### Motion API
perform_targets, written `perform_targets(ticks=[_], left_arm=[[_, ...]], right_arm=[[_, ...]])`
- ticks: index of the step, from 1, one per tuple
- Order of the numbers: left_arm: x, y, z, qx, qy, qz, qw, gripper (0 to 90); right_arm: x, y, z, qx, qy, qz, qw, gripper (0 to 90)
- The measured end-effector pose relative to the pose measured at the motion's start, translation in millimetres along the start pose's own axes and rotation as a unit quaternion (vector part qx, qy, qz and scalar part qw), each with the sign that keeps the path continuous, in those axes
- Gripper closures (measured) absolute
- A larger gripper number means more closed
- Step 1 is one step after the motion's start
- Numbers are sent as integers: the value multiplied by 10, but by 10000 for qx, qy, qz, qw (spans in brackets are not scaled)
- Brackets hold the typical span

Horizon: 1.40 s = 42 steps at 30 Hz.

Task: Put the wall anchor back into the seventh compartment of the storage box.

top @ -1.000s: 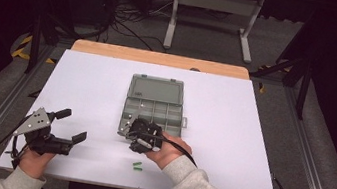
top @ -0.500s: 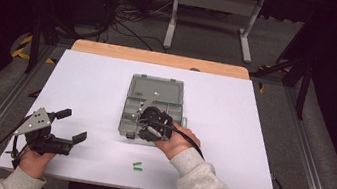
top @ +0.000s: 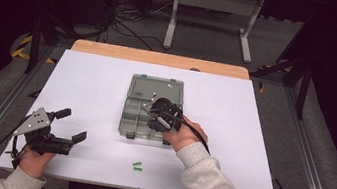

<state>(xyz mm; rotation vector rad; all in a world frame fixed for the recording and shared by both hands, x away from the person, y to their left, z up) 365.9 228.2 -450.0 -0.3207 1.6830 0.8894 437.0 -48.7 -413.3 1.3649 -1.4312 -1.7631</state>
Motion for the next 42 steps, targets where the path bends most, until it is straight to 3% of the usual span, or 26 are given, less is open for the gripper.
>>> perform_targets(ticks=[26, 42], left_arm=[[4, -1, 10, -33, 21, -120, 9999, 13], [5, -1, 10, -36, 22, -122, 9999, 13]], right_arm=[[77, -81, -350, 404, -495, -134, 9979, 840], [137, -258, -357, 311, -564, -23, 9979, 840]])
Point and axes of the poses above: each handheld gripper's, and its own axes: y roughly backward along the jaws, x roughly out of its underside, z roughly to its left, the point moved 6 cm from there along -y, roughly forward along the jaws, and after that the axes turned 6 degrees about z, right-handed, at the moved point
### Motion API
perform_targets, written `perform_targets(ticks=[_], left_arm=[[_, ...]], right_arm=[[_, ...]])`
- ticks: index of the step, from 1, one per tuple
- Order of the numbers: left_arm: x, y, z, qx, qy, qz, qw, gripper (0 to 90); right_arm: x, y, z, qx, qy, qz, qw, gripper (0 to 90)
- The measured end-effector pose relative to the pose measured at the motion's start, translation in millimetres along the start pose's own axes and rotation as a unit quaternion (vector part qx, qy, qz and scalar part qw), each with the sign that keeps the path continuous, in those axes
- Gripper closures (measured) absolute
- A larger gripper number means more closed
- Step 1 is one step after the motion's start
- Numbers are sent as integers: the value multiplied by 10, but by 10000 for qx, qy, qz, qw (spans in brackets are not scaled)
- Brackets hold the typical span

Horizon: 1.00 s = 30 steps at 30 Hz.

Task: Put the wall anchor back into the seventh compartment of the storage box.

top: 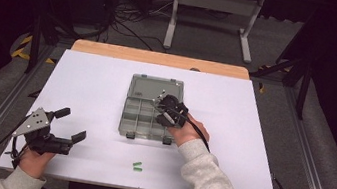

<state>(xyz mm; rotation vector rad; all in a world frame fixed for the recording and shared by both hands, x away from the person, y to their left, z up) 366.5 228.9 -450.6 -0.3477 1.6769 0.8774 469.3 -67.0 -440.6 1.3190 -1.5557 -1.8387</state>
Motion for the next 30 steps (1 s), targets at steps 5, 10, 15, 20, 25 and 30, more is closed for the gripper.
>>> perform_targets(ticks=[5, 10, 15, 20, 25, 30], left_arm=[[-1, -2, 0, 9, -18, 5, 10000, 13], [0, 0, 0, 4, 1, 0, 10000, 13], [0, 0, 0, 6, -4, 2, 10000, 13], [0, 1, -1, 7, -1, 0, 10000, 13], [0, -1, -3, 10, -2, 2, 10000, 12], [0, -3, -4, 5, 0, -4, 10000, 13]], right_arm=[[8, -32, -2, 0, 0, 33, 10000, 840], [21, -77, -5, -20, -8, 61, 10000, 840], [34, -119, 3, -61, -28, 110, 9999, 840], [46, -149, 10, -63, -15, 163, 9998, 840], [59, -179, 20, -97, -6, 207, 9997, 840], [69, -196, 27, -102, -23, 226, 9997, 784]])
Point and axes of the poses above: each handheld gripper's, and its own axes: y roughly backward along the jaws, x roughly out of its underside, z roughly to its left, the point moved 6 cm from there along -y, roughly forward along the jaws, and after that the axes turned 6 degrees about z, right-handed, at the moved point
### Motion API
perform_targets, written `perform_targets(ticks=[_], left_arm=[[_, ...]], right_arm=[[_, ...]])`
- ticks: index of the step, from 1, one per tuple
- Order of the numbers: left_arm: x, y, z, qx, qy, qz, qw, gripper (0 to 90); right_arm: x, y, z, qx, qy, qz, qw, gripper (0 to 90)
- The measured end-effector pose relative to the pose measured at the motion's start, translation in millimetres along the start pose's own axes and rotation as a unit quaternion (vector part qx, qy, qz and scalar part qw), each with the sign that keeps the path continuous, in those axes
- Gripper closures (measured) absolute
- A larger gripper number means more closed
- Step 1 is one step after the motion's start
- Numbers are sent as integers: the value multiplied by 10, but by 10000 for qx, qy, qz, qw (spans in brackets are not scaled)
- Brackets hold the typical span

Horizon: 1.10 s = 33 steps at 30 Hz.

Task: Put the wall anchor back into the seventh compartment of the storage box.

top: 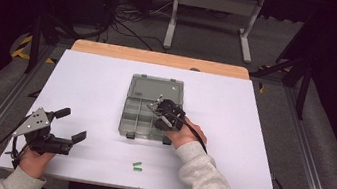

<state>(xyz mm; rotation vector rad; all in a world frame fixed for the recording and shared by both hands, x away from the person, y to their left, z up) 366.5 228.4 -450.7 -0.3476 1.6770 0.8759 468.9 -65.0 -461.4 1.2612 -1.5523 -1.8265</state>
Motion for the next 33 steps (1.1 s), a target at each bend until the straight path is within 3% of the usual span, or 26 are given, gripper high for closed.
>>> perform_targets(ticks=[4, 10, 14, 22, 33], left_arm=[[1, -2, 6, 5, -27, -2, 10000, 12], [1, -4, 1, 2, -13, -2, 10000, 12], [1, -7, 0, 17, -36, 17, 10000, 13], [-1, -10, -9, 4, -3, -2, 10000, 12], [-1, -5, -4, 4, -29, 14, 10000, 13]], right_arm=[[0, 53, 9, 5, -8, -79, 10000, 720], [-30, 245, 79, 71, -55, -361, 9993, 471], [-52, 339, 192, 97, 73, -419, 9990, 383], [-58, 488, 401, 23, 318, -559, 9979, 295], [-21, 660, 668, -50, 595, -703, 9957, 281]])
Point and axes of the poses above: each handheld gripper's, and its own axes: y roughly backward along the jaws, x roughly out of its underside, z roughly to its left, the point moved 6 cm from there along -y, roughly forward along the jaws, and after that the axes turned 6 degrees about z, right-handed, at the moved point
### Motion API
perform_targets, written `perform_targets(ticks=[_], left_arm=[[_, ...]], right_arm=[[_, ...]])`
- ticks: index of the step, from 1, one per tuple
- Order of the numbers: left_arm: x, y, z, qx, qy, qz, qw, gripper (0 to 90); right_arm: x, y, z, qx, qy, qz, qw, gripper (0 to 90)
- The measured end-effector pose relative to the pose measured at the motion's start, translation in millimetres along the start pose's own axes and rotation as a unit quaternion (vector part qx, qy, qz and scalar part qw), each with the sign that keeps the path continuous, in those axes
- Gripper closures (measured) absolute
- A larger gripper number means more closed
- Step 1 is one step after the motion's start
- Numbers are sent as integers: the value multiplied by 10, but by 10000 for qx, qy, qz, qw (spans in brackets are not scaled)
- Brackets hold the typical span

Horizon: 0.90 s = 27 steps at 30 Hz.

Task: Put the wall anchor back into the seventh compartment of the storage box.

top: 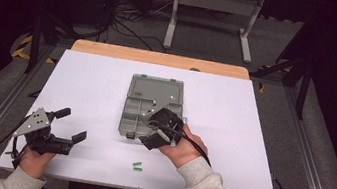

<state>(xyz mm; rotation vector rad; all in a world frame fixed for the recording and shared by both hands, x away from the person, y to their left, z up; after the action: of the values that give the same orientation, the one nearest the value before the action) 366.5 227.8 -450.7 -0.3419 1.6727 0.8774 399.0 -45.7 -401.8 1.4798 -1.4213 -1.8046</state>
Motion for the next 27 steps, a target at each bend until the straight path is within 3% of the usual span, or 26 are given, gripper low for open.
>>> perform_targets(ticks=[9, 15, 27], left_arm=[[0, -1, -2, -7, 4, -6, 10000, 13], [3, -3, 1, 8, 5, 11, 10000, 13], [7, -7, 3, 14, 3, 23, 10000, 13]], right_arm=[[22, -1, 116, -29, 78, 63, 9999, 283], [46, -5, 271, -106, 204, 59, 9997, 291], [91, -144, 359, -58, 274, 136, 9995, 329]])
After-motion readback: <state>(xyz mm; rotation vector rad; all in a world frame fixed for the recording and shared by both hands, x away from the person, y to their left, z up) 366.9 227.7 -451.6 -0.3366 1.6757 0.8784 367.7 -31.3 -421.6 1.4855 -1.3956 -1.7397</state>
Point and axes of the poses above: each handheld gripper's, and its own axes: y roughly backward along the jaws, x roughly out of its underside, z roughly to its left, the point moved 6 cm from there along -y, roughly forward along the jaws, and after that the axes turned 6 degrees about z, right-handed, at the moved point
